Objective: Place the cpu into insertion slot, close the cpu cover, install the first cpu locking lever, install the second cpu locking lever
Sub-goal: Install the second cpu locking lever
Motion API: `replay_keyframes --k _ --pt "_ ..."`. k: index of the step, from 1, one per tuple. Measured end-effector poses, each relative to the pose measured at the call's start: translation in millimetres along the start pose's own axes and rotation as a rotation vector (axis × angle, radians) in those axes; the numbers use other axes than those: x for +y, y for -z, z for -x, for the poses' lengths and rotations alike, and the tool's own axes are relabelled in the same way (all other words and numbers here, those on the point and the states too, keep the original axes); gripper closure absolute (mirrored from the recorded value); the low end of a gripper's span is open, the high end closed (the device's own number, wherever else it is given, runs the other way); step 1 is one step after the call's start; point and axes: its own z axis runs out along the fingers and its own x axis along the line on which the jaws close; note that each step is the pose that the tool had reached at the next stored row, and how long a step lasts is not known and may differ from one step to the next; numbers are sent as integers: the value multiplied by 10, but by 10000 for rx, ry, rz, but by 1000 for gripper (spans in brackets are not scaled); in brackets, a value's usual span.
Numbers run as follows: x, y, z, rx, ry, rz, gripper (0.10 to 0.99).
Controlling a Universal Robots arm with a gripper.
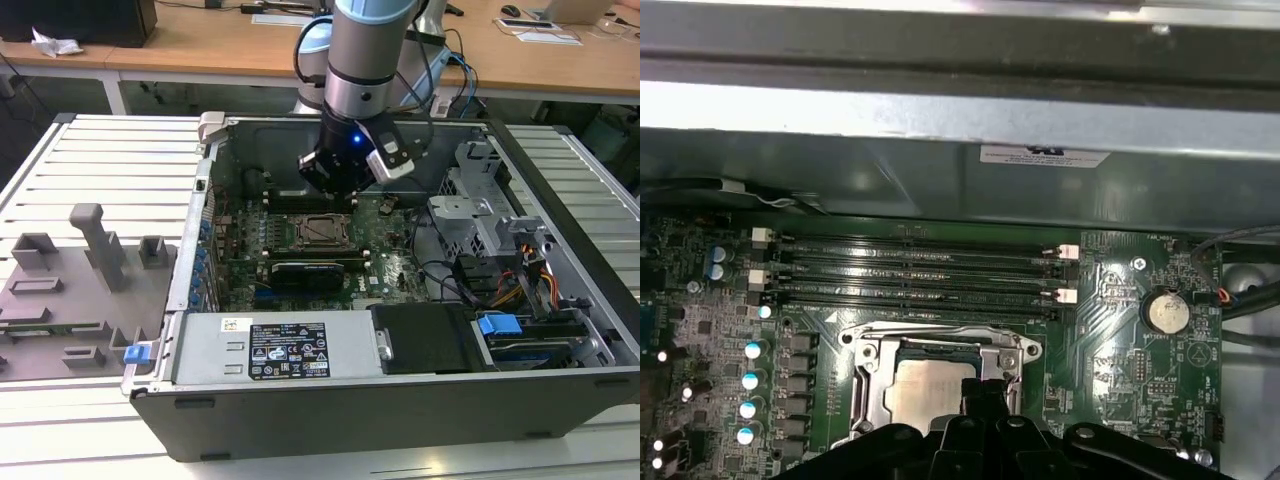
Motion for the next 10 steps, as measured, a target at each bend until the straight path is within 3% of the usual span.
replay_keyframes --k 3,10 --pt "5 72 -1 0 1 0 980" --pt "-74 83 -5 1 1 0 980"
